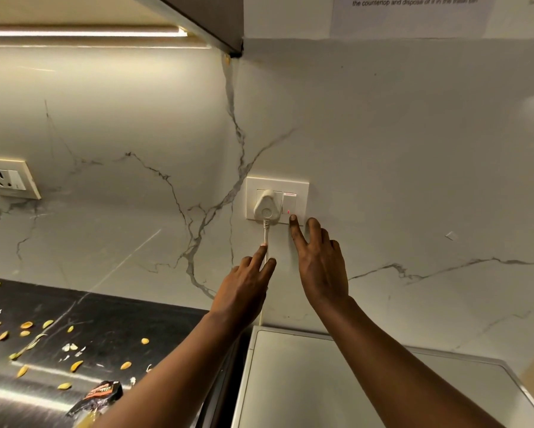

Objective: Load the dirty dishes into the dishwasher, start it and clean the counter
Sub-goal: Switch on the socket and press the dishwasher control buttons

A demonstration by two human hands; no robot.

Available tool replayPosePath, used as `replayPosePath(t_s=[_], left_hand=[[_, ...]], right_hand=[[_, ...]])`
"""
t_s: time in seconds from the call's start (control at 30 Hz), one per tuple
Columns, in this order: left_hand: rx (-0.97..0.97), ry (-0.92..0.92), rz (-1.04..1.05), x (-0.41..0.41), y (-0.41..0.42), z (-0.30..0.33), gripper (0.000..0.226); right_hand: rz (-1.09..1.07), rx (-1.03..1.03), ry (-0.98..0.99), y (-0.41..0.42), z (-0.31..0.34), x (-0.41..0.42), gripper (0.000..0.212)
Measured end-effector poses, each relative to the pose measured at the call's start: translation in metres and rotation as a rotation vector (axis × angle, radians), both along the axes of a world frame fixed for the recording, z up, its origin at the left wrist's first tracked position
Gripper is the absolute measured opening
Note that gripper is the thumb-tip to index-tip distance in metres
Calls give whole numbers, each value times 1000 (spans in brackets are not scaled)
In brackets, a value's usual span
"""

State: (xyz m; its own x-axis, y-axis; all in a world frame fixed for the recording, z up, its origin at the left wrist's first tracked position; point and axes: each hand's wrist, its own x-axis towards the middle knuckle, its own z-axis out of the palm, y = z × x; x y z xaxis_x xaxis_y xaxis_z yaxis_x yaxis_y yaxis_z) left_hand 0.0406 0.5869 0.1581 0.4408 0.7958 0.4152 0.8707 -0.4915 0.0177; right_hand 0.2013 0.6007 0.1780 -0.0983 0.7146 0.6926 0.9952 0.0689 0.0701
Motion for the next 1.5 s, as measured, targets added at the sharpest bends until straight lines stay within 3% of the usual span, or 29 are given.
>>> replayPosePath(t_s=[0.37, 0.43, 0.57, 0.67, 0.93, 1.17, 1.5], left_hand=[[-34, 49, 14, -1, 0, -7, 64], [-37, 58, 23, -3, -1, -9, 64], [-65, 74, 42, -10, -9, -13, 64], [-81, 109, 57, -16, -22, -19, 62], [-181, 158, 108, -27, -102, -55, 48], [-280, 105, 101, -25, -194, -96, 35], [-363, 72, 58, -57, -323, -128, 22]], right_hand=[[18, -3, -24, 1, -4, 1, 91], [36, -15, -20, -2, -3, 1, 80], [49, 51, 6, -24, -17, 3, 36], [85, 19, 31, -49, -43, 2, 23], [201, -124, 62, -155, -117, -8, 25], [270, -223, 78, -238, -141, -10, 32], [307, -475, 160, -390, -167, -18, 11]])
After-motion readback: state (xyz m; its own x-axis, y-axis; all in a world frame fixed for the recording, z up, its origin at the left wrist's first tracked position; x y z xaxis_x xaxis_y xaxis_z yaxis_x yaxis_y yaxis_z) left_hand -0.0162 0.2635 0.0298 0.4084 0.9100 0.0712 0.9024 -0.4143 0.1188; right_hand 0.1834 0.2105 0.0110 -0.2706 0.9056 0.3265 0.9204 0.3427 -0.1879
